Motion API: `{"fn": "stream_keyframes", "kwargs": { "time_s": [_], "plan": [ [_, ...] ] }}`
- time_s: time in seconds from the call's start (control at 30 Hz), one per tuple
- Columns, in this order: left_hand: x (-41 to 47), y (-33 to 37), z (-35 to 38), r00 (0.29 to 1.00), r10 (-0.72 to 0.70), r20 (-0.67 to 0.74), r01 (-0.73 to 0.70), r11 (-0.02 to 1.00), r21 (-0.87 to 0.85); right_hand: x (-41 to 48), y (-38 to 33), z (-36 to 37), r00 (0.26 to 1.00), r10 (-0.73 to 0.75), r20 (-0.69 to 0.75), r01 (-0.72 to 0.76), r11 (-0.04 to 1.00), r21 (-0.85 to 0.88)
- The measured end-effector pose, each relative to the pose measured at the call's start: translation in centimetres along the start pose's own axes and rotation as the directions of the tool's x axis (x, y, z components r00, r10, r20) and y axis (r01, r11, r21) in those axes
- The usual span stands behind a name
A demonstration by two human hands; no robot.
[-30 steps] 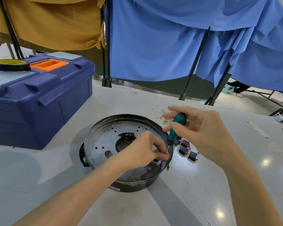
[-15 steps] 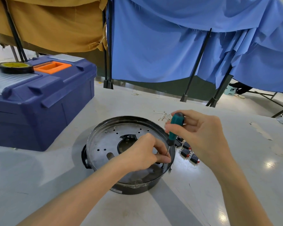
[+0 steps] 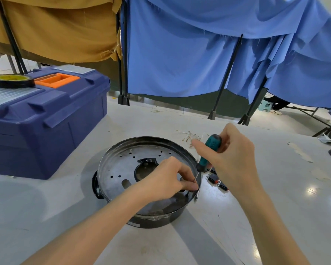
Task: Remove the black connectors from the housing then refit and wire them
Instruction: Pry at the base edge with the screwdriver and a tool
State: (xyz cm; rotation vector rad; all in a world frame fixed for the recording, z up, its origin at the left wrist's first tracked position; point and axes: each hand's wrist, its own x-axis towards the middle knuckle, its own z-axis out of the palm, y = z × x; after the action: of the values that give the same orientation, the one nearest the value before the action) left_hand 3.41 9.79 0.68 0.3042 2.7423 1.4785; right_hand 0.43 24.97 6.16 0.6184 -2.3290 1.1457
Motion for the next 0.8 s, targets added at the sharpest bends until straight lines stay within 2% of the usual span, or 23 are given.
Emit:
{"fn": "stream_keyframes", "kwargs": {
  "time_s": [0.07, 0.1, 0.17, 0.23, 0.3, 0.4, 0.47, 0.53, 0.57, 0.6, 0.67, 0.73, 0.8],
  "plan": [
    [0.0, 0.0, 0.0, 1.0, -0.002, -0.004, 0.002, 1.0, -0.01, 0.2, 0.0, -0.4, 0.997, 0.025, 0.076, -0.024, 1.0, -0.009],
    [0.0, 0.0, 0.0, 1.0, -0.005, -0.003, 0.005, 1.0, -0.017, 0.3, 0.1, -0.8, 0.989, 0.004, 0.149, -0.013, 0.998, 0.056],
    [0.0, 0.0, -0.1, 1.0, 0.001, -0.002, -0.001, 1.0, -0.019, 0.5, 0.2, -1.4, 0.946, -0.084, 0.315, -0.013, 0.956, 0.293],
    [0.0, -0.1, -0.1, 1.0, 0.004, -0.006, -0.005, 1.0, -0.022, 0.5, 0.3, -1.6, 0.915, -0.154, 0.372, -0.025, 0.9, 0.436],
    [-0.1, 0.0, -0.1, 1.0, -0.013, -0.009, 0.013, 1.0, -0.02, 0.4, -0.1, -1.1, 0.955, -0.122, 0.27, 0.023, 0.94, 0.34],
    [0.1, 0.0, 0.1, 1.0, -0.022, -0.002, 0.022, 1.0, 0.007, 0.7, -0.1, -0.6, 0.997, -0.045, 0.066, 0.041, 0.997, 0.063],
    [0.1, 0.0, 0.2, 1.0, -0.012, -0.005, 0.012, 1.0, 0.003, 0.8, 0.2, -0.9, 0.987, -0.037, 0.154, 0.018, 0.993, 0.12],
    [0.0, -0.1, 0.0, 1.0, -0.014, -0.011, 0.014, 1.0, -0.005, 0.9, 0.2, -1.5, 0.939, -0.088, 0.333, -0.027, 0.945, 0.326],
    [0.0, -0.1, -0.1, 1.0, -0.018, -0.014, 0.018, 1.0, -0.011, 0.9, 0.2, -1.6, 0.921, -0.128, 0.369, -0.029, 0.92, 0.392],
    [0.0, -0.2, -0.1, 1.0, -0.024, -0.016, 0.024, 1.0, -0.017, 0.8, 0.3, -1.6, 0.923, -0.151, 0.354, -0.005, 0.915, 0.404],
    [0.0, -0.1, -0.1, 0.999, -0.034, -0.018, 0.034, 0.999, -0.017, 0.7, 0.0, -1.1, 0.968, -0.12, 0.22, 0.051, 0.953, 0.297],
    [0.0, -0.1, -0.1, 0.999, -0.035, -0.015, 0.034, 0.999, -0.014, 0.6, -0.4, -0.2, 0.995, -0.066, 0.077, 0.052, 0.983, 0.178],
    [0.0, -0.1, 0.0, 0.999, -0.034, -0.007, 0.034, 0.999, -0.011, 0.7, -0.2, 0.1, 0.999, -0.037, 0.026, 0.034, 0.996, 0.088]
  ]
}}
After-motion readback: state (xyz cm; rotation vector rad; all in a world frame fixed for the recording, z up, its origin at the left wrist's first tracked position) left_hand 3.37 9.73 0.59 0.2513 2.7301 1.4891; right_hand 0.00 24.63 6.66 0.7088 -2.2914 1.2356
